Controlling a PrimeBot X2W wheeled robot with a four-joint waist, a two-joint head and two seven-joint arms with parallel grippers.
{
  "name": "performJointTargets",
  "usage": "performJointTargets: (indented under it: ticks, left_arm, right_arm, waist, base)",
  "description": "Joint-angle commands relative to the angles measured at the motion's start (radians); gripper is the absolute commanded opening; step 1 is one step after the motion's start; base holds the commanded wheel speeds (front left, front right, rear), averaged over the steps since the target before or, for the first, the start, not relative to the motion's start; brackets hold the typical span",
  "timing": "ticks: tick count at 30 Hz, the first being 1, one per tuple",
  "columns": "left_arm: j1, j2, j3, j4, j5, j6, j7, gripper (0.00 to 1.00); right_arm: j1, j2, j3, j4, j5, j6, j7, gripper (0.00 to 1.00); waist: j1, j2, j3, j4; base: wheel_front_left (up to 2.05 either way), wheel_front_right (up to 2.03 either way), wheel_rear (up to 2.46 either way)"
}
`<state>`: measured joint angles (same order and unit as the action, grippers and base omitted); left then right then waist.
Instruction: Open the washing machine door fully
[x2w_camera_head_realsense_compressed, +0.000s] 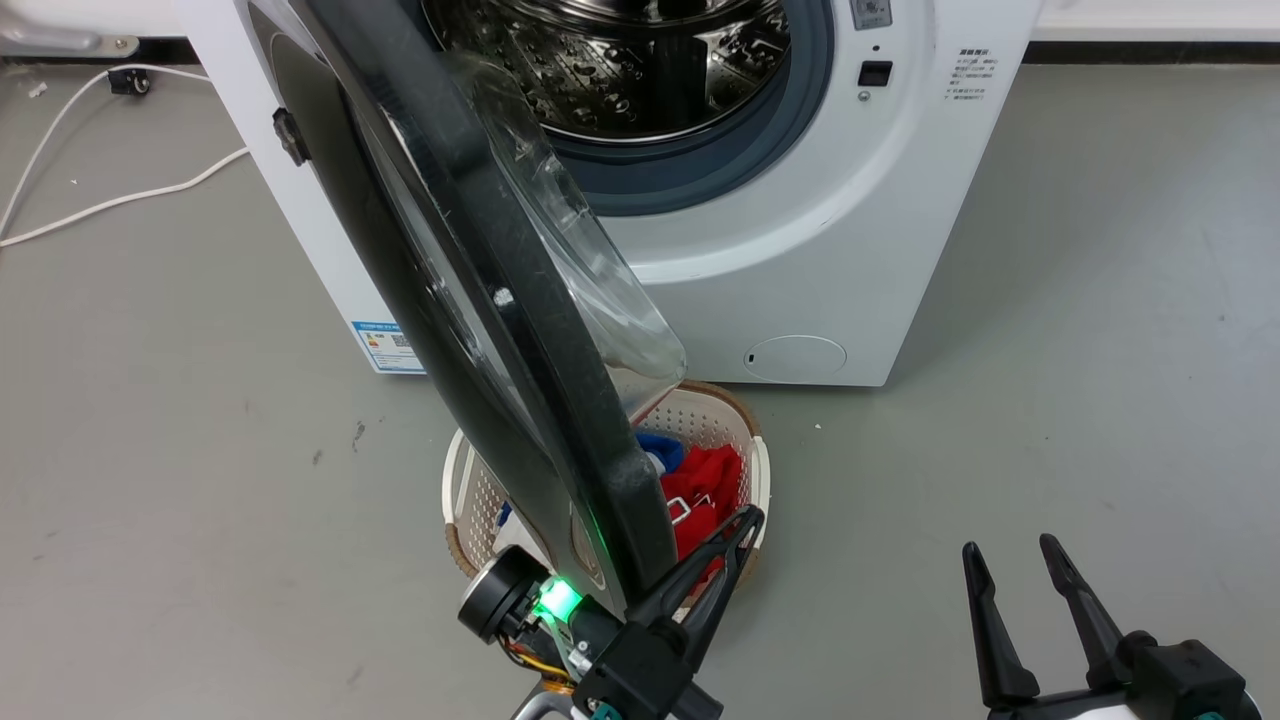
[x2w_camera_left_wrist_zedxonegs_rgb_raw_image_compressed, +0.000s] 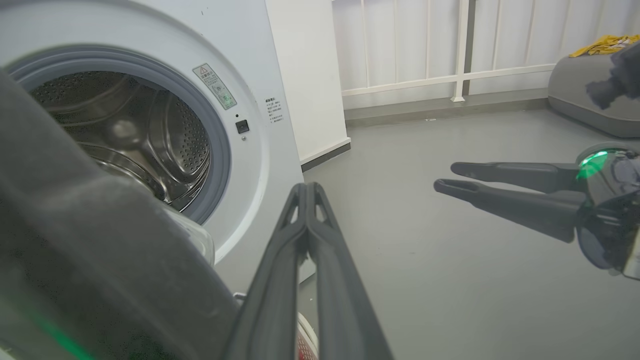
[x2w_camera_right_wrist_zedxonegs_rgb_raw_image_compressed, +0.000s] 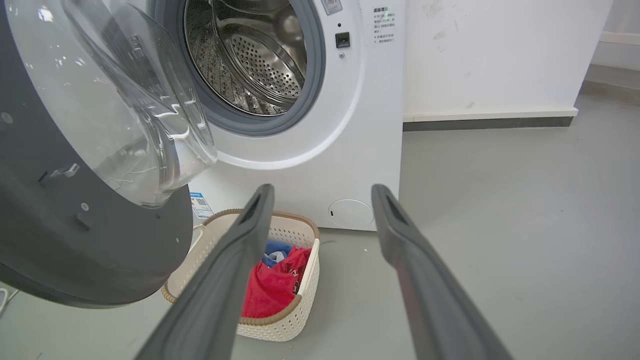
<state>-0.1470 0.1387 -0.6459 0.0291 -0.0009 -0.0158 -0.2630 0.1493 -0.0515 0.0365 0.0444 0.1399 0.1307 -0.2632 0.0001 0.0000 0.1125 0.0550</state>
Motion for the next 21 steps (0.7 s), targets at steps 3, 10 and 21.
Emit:
performJointTargets:
  ticks: [3,10,21]
  left_arm:
    - [-0.003,-0.003,0.015,0.009,-0.012,0.016,-0.003,0.00]
    - [0.032,0.001,0.058,0.025,-0.032,0.049,-0.002,0.00]
    - [0.096,0.031,0.153,0.011,-0.054,0.099,0.001,0.00]
  right_arm:
    - [-0.012,0.002,-0.003,0.008,0.000,0.000,-0.002,1.00]
    - [-0.003,0.002,-0.004,0.016,0.002,0.000,-0.002,1.00]
    - [0.018,0.002,-0.002,0.018,0.005,0.000,-0.002,1.00]
  waist:
    - [-0.0001,0.0000,0.007,0.006]
    - [-0.0001,0.0000,-0.005,0.030]
    - [-0.0001,0.0000,-0.023,0.073]
  base:
    - [0.00,0.00,0.00]
    - [0.00,0.00,0.00]
    - [0.00,0.00,0.00]
